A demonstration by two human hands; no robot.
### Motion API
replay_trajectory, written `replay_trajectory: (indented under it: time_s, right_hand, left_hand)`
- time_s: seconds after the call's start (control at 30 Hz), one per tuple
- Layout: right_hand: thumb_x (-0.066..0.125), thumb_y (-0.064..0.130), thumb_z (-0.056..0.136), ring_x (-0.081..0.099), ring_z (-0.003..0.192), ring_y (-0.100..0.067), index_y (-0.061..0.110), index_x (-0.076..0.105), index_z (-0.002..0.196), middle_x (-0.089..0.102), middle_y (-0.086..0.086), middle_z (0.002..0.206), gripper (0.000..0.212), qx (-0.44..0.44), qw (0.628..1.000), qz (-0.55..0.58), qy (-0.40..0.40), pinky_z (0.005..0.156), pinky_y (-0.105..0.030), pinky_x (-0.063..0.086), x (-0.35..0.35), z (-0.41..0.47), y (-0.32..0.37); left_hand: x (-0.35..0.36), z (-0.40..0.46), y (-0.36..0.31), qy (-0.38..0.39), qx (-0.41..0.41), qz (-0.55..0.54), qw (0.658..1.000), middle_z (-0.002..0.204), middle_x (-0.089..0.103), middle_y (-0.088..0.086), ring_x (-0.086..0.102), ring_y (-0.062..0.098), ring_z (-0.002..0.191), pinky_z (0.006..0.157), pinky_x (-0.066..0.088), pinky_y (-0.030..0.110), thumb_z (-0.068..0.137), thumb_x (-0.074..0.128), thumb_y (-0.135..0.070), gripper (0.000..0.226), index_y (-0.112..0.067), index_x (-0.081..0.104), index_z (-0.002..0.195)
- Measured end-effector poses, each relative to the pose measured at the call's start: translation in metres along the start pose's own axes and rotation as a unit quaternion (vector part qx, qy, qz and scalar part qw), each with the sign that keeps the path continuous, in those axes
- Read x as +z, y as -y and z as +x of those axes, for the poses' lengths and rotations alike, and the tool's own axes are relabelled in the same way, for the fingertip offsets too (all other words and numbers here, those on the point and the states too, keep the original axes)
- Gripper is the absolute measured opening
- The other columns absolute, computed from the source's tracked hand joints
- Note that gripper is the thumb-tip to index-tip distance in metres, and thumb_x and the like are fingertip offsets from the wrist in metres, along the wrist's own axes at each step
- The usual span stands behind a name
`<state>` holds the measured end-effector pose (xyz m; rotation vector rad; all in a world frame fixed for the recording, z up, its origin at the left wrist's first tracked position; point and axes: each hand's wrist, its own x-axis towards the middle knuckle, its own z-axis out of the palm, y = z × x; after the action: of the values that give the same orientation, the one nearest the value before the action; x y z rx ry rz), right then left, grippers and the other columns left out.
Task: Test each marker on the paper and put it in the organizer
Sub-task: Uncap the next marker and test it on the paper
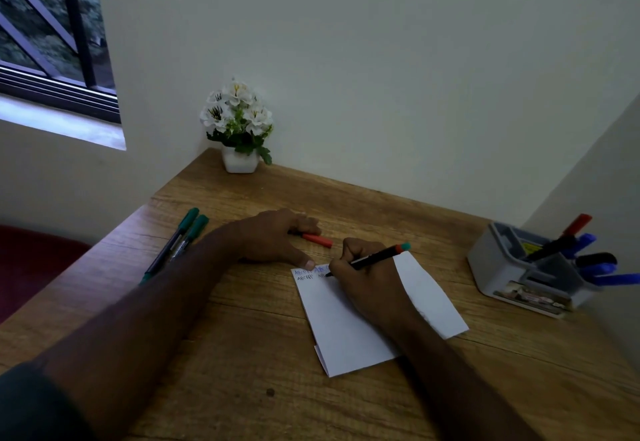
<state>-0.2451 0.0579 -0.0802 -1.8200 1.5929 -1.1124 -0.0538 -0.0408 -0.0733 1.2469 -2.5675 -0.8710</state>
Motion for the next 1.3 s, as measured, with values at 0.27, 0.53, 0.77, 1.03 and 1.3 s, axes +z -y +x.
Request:
replay_trajectory:
  time_s: [0.27, 0.53, 0.77, 1.03, 1.3]
  right_hand:
    - [0.065, 0.008, 0.083, 0.042, 0.049, -0.002, 0.019, 0.043, 0.056, 0.047, 0.011, 0.048, 0.036, -0.001, 1.0, -0.001, -0.006, 0.048, -0.017, 0.031, 0.0, 0.001, 0.0]
    - [0.065, 0.009, 0.083, 0.043, 0.049, -0.002, 0.017, 0.044, 0.058, 0.047, 0.008, 0.051, 0.034, 0.007, 1.0, -0.009, -0.01, 0.049, -0.017, 0.032, 0.0, 0.001, 0.003]
    - [0.065, 0.014, 0.084, 0.046, 0.051, -0.002, 0.017, 0.047, 0.058, 0.051, 0.008, 0.052, 0.032, 0.03, 0.999, -0.014, -0.008, 0.052, -0.02, 0.035, 0.001, 0.001, -0.002]
    - [0.066, 0.012, 0.084, 0.047, 0.052, -0.003, 0.005, 0.051, 0.063, 0.052, 0.006, 0.053, 0.026, 0.017, 0.999, -0.022, -0.018, 0.05, -0.02, 0.035, 0.0, 0.002, -0.003]
    - [0.063, 0.006, 0.084, 0.043, 0.048, 0.0, 0.019, 0.043, 0.056, 0.048, 0.014, 0.047, 0.038, 0.008, 1.0, 0.004, -0.02, 0.047, -0.015, 0.033, -0.003, -0.001, 0.0]
  left_hand:
    - [-0.001, -0.003, -0.007, -0.004, 0.013, 0.005, 1.0, 0.158, 0.027, -0.014, 0.019, 0.011, 0.147, 0.12, 0.017, 0.036, 0.079, 0.074, -0.048, 0.078, -0.032, 0.039, 0.147]
    - [0.0, -0.001, -0.003, -0.005, 0.007, -0.002, 1.0, 0.159, 0.026, -0.013, 0.018, 0.01, 0.147, 0.12, 0.018, 0.037, 0.076, 0.075, -0.053, 0.08, -0.037, 0.039, 0.146]
    - [0.001, 0.002, 0.001, -0.002, 0.008, 0.005, 1.0, 0.159, 0.026, -0.014, 0.017, 0.01, 0.148, 0.121, 0.018, 0.043, 0.076, 0.074, -0.056, 0.081, -0.036, 0.039, 0.146]
    - [0.001, -0.001, -0.004, 0.001, 0.011, 0.016, 1.0, 0.159, 0.026, -0.014, 0.017, 0.012, 0.148, 0.121, 0.017, 0.043, 0.078, 0.072, -0.054, 0.079, -0.034, 0.038, 0.147]
    - [-0.001, -0.003, -0.007, 0.0, 0.008, 0.01, 1.0, 0.159, 0.025, -0.014, 0.017, 0.012, 0.148, 0.12, 0.016, 0.039, 0.079, 0.073, -0.05, 0.079, -0.033, 0.037, 0.148]
